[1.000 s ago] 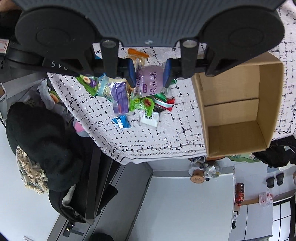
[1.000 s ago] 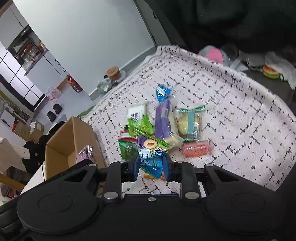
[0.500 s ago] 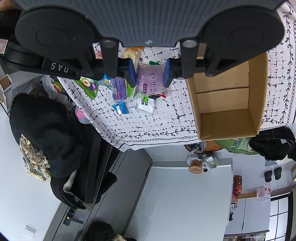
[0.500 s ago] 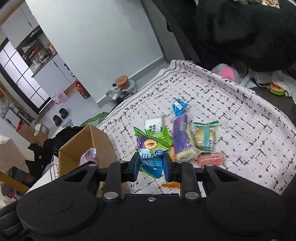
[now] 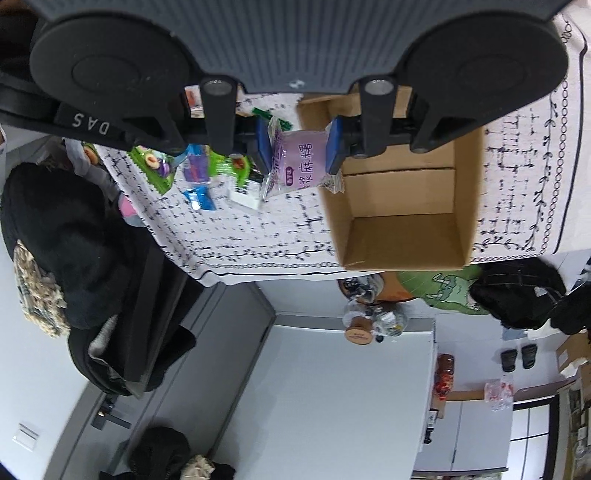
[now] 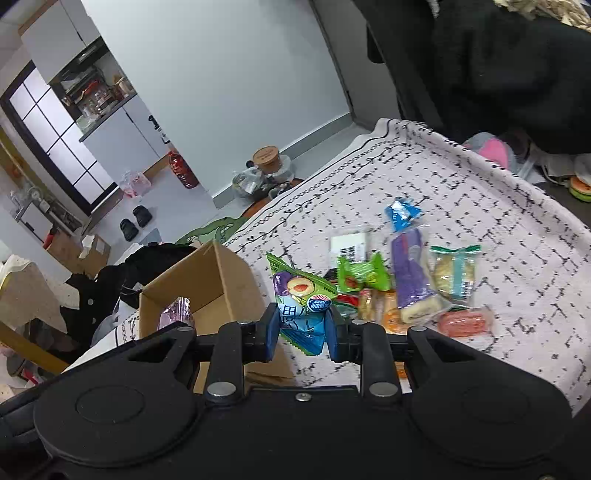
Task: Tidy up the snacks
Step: 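Carry both packets into the cardboard box and open both tools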
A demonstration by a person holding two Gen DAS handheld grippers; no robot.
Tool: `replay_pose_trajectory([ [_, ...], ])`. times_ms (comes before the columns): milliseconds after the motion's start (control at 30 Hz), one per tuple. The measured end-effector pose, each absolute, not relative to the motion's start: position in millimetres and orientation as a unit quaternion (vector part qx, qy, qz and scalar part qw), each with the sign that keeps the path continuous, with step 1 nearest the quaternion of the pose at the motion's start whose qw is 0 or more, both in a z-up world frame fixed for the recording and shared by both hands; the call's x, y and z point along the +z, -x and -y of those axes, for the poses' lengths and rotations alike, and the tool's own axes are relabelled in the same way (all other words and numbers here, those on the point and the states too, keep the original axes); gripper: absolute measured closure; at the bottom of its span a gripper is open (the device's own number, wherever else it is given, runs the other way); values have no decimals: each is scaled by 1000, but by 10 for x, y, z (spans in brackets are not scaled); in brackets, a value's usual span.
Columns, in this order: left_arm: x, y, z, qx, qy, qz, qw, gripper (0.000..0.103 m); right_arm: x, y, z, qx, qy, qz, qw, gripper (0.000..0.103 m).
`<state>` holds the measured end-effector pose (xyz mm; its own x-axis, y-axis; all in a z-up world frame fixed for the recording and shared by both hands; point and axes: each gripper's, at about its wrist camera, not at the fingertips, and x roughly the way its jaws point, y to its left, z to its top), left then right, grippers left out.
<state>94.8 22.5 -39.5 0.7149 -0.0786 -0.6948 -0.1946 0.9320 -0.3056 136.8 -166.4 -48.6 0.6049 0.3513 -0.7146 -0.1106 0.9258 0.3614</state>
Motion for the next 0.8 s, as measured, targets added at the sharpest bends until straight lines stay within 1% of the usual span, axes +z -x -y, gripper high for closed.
replay_pose_trajectory([
  [333,-530,-953,-539,51,191,-392,898,73,-572,-1420,1331,151,-133,-431,879,77],
  [633,-783,-935,-925,85,221,-414,879,73,-700,-1461,1041,160,-129,-444,872,77],
  [800,-907,-965,-970,80,230,-430,869,72,-727,-1480,886,170,-125,-446,870,77],
])
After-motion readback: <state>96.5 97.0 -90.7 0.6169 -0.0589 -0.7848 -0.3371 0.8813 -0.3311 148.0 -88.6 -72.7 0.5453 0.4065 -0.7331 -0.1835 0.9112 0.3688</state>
